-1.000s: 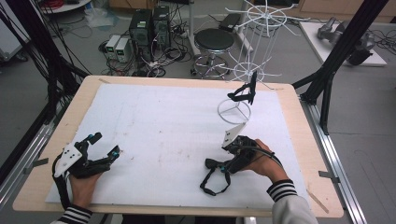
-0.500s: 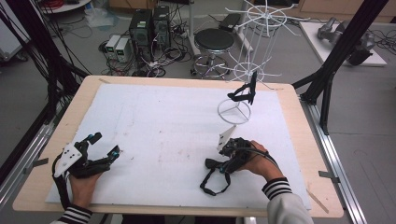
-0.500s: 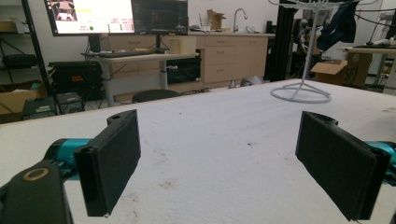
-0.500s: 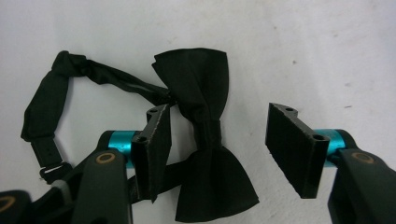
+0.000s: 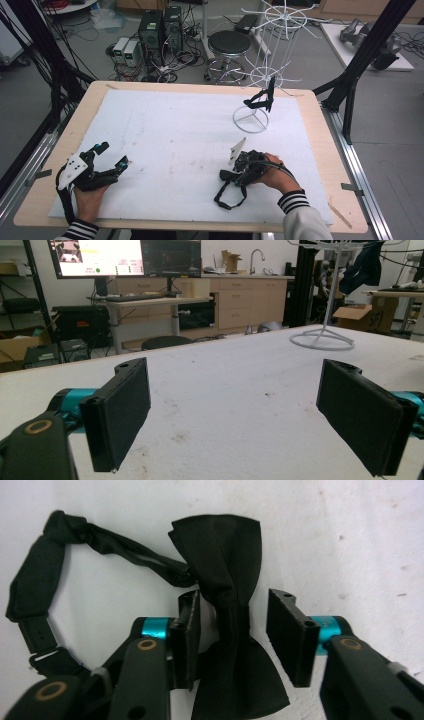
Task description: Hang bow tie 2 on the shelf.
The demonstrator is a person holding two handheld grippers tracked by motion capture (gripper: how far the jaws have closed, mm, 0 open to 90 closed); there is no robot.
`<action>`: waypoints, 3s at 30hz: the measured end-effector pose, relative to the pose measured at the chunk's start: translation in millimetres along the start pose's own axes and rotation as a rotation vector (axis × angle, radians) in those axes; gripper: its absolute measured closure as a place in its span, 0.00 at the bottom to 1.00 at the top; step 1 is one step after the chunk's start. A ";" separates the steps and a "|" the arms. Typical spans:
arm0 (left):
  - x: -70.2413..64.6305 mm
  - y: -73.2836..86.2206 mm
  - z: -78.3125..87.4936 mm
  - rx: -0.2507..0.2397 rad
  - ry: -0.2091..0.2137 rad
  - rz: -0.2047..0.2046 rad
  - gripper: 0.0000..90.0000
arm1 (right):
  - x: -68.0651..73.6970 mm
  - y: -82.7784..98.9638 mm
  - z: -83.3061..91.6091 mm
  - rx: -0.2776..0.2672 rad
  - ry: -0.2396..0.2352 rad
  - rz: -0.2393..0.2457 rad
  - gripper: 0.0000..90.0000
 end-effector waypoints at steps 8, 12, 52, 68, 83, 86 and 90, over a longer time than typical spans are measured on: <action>0.1 0.0 0.0 0.000 0.000 0.000 0.16 | 1.1 0.2 -0.8 0.011 -0.017 -0.022 0.81; -0.1 0.0 0.1 0.000 0.001 0.000 0.16 | 1.7 -0.6 -0.9 0.010 -0.019 -0.014 0.83; 0.0 0.0 0.4 0.002 0.002 -0.004 0.16 | -8.2 4.2 66.0 -0.459 0.138 -0.204 0.83; 0.1 0.1 0.3 0.002 0.001 -0.003 0.16 | -14.7 10.5 91.6 -0.622 0.233 -0.272 0.83; 0.0 0.0 0.2 0.000 0.001 -0.001 0.16 | -20.9 18.1 110.2 -0.719 0.366 -0.321 0.82; -0.1 0.0 0.2 0.000 0.001 -0.001 0.16 | -21.8 20.0 114.2 -0.739 0.397 -0.340 0.82; 0.0 0.1 0.4 0.002 0.001 -0.004 0.16 | -24.4 23.3 119.3 -0.765 0.438 -0.372 0.83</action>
Point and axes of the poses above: each handheld gripper's, and its own axes: z roughly backward along the jaws, y roughly out of its underside, x roughly to its left, the point moved 4 cm from there along -z, roughly forward along the jaws, and after that the axes turned 4 degrees about -x, right-handed, at the moved point
